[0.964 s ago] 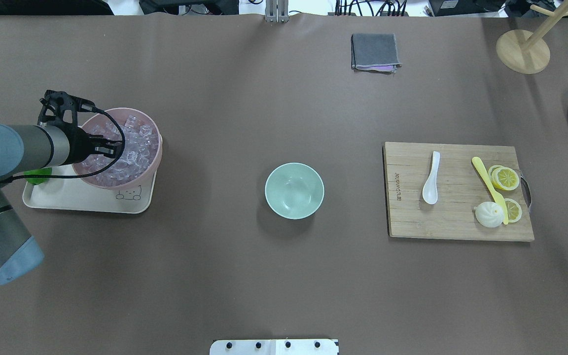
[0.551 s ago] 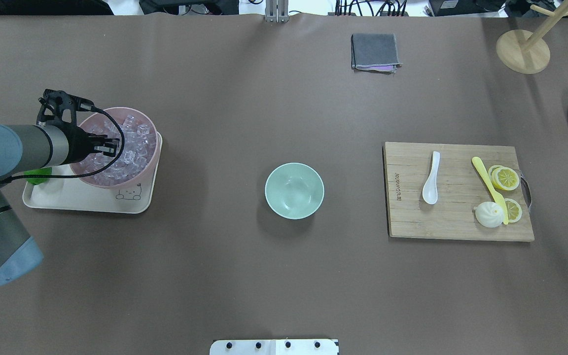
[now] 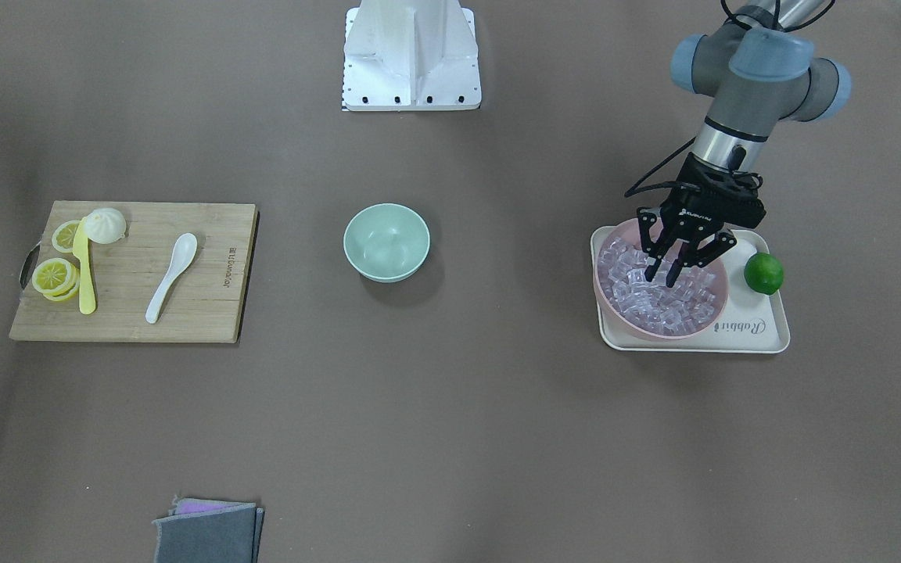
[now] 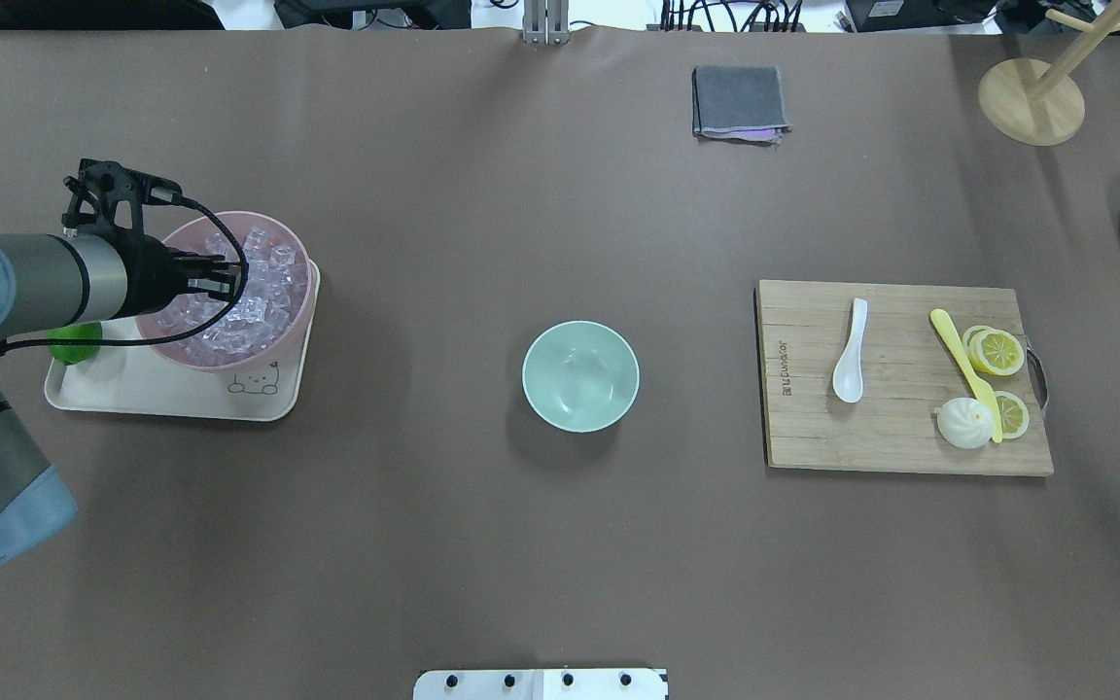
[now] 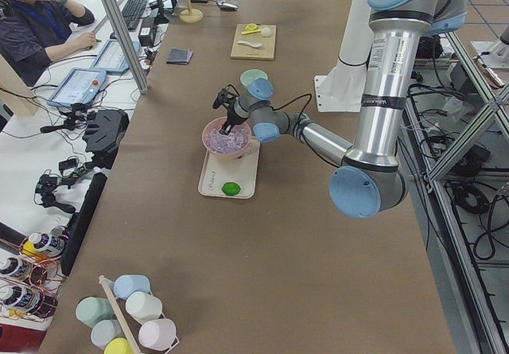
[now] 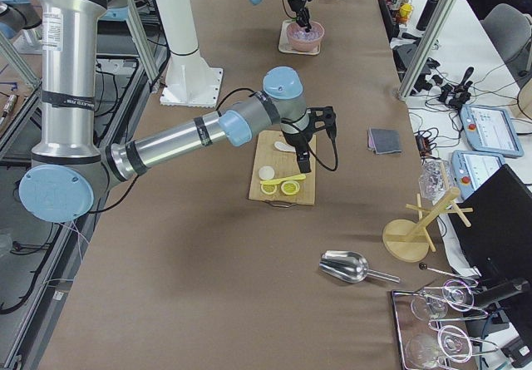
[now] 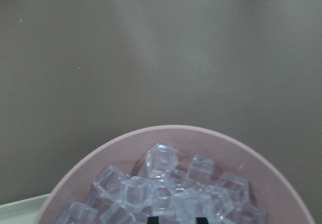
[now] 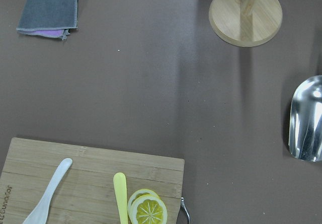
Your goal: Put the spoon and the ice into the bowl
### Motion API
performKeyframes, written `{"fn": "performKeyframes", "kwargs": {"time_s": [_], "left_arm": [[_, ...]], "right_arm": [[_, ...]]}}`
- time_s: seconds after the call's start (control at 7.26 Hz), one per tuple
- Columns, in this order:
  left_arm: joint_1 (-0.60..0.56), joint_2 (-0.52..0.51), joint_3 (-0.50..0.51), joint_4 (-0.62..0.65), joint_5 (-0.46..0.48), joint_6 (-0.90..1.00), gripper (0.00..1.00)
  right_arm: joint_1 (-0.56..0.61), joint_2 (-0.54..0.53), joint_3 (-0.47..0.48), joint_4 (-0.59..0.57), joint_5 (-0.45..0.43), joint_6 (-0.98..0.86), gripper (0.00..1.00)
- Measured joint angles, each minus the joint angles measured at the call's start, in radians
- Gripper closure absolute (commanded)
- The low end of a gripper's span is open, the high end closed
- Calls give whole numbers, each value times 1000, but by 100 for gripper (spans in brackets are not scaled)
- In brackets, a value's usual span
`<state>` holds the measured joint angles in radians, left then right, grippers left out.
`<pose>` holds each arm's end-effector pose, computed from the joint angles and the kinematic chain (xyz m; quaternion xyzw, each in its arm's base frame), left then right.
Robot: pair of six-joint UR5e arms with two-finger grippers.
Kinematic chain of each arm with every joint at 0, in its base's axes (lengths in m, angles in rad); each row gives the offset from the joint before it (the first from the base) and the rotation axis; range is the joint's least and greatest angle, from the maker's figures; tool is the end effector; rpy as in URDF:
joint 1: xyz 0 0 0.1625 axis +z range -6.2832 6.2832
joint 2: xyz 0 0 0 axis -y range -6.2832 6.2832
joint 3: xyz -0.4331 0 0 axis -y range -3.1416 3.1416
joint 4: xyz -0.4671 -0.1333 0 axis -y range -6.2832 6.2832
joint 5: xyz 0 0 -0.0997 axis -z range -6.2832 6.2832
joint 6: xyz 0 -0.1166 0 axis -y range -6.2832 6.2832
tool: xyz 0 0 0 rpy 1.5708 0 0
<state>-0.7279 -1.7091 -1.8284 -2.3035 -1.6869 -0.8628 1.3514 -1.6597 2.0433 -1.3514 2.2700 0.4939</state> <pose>0.3966 -0.5139 0.3708 0.3143 0.4344 0.0226 0.8438 -0.0579 -0.5275 0.4360 0.1472 -0.4039 0.0220 0.9026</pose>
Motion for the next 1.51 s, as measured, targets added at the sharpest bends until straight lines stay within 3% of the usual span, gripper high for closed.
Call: {"fn": "performKeyframes", "kwargs": {"time_s": [0.28,0.55,1.1,1.38,1.51], "left_arm": [[10,-42,-42,-5,-12,-160,100],[90,-146,-31,-4,33,-320,100],[388,-386,130,1,345,-448,100],[445,-457,209,1,407,-463,100],[451,-466,225,1,414,-465,80]], "right_arm": [[0,0,0,0,0,0,0],[0,0,1,0,1,0,0],[-2,1,1,10,2,0,0],[-4,-2,0,21,0,0,0],[-4,-4,0,25,0,0,0]]}}
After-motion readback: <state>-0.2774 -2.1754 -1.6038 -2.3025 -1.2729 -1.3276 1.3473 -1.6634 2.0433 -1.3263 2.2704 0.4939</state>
